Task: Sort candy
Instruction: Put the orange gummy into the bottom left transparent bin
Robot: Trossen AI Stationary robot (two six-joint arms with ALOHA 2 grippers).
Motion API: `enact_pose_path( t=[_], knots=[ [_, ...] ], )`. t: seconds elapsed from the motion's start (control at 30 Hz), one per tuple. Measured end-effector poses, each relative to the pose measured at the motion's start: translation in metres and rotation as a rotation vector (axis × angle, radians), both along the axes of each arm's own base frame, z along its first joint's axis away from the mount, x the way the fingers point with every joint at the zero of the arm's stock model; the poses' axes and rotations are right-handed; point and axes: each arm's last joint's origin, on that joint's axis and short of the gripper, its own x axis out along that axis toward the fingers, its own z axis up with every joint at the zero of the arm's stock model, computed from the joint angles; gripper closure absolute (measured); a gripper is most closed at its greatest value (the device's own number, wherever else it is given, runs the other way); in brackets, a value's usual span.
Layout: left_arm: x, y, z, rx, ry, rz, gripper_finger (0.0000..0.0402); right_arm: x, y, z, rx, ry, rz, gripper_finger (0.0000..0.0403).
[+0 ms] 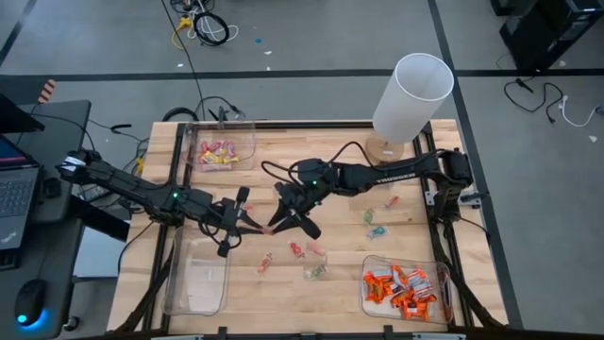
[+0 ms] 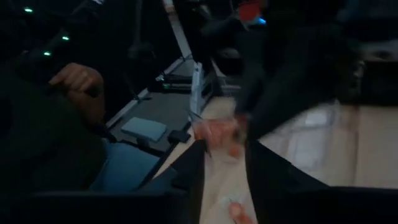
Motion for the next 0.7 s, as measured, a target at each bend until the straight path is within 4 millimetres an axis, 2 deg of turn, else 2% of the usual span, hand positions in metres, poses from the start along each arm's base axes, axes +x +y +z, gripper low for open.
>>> enact_pose_path(
  t=[0.17,0.4,0.57,0.7],
  knots=[
    [-0.006,-0.003,0.001,-0.115,0.048,0.001,0.0371,-0.005,-0.012,-0.007,0.0,0.108,-0.034,0.0269],
    [-0.019,-0.008,0.007,-0.36,0.119,0.005,0.0371,-0.012,-0.026,-0.019,-0.042,0.245,-0.094,0.0266],
    [-0.028,-0.009,0.007,-0.634,0.264,-0.01,0.0371,-0.015,-0.03,-0.024,-0.072,0.291,-0.111,0.0266],
    [-0.033,-0.012,-0.001,-0.841,0.489,-0.029,0.0371,-0.017,-0.031,-0.026,-0.096,0.303,-0.112,0.0266]
  ],
)
